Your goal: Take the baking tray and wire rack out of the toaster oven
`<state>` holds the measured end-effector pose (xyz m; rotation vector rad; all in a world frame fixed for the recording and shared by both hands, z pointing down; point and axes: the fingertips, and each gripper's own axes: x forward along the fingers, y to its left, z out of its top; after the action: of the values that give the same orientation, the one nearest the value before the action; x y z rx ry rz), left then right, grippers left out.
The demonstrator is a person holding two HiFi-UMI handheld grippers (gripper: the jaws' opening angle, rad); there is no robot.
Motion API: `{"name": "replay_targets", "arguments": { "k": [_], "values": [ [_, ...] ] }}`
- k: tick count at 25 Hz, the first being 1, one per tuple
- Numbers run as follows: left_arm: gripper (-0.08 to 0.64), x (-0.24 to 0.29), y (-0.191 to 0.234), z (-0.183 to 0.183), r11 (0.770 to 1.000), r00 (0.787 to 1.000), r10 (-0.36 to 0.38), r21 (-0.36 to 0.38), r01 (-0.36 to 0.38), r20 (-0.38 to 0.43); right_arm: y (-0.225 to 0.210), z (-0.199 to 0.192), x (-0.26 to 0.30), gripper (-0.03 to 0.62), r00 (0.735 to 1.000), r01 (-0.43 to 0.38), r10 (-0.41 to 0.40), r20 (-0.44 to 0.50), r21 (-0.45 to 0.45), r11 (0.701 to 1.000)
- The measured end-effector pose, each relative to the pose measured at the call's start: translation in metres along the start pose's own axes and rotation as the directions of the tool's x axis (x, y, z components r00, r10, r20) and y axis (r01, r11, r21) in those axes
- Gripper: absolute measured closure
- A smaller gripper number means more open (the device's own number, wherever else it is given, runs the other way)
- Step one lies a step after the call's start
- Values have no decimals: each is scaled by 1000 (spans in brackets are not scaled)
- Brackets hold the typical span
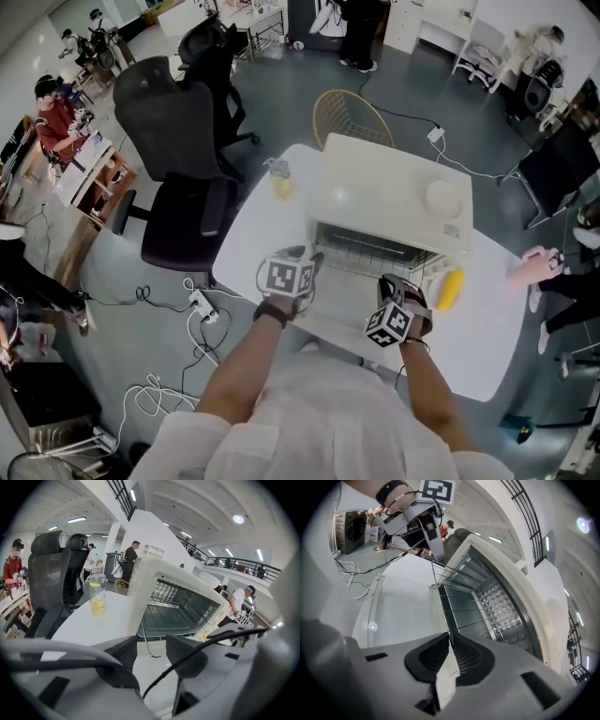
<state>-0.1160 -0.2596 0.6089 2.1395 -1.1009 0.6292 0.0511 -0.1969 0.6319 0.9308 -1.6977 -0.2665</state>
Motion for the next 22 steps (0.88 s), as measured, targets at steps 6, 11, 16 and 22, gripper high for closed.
{"name": "replay_targets", "arguments": {
  "k": [6, 11, 16, 22],
  "values": [
    [379, 13, -5, 1, 1000, 999, 4, 16, -4, -33, 7, -3, -7, 561, 1000, -10, 10, -1, 8, 1000],
    [380, 14, 16, 5, 994, 995, 91, 63, -88, -51, 10, 1, -10, 561, 1000, -24, 24, 13, 18, 1000],
    [447, 22, 25, 3, 981, 984, 163, 119, -154, -72, 13, 1, -16, 561, 1000, -25, 25, 13, 15, 1000],
    [465, 35, 13, -11, 995, 986, 89, 48, -83, -144, 21, -1, -22, 561, 999, -41, 41, 21, 16, 999]
  ]
}}
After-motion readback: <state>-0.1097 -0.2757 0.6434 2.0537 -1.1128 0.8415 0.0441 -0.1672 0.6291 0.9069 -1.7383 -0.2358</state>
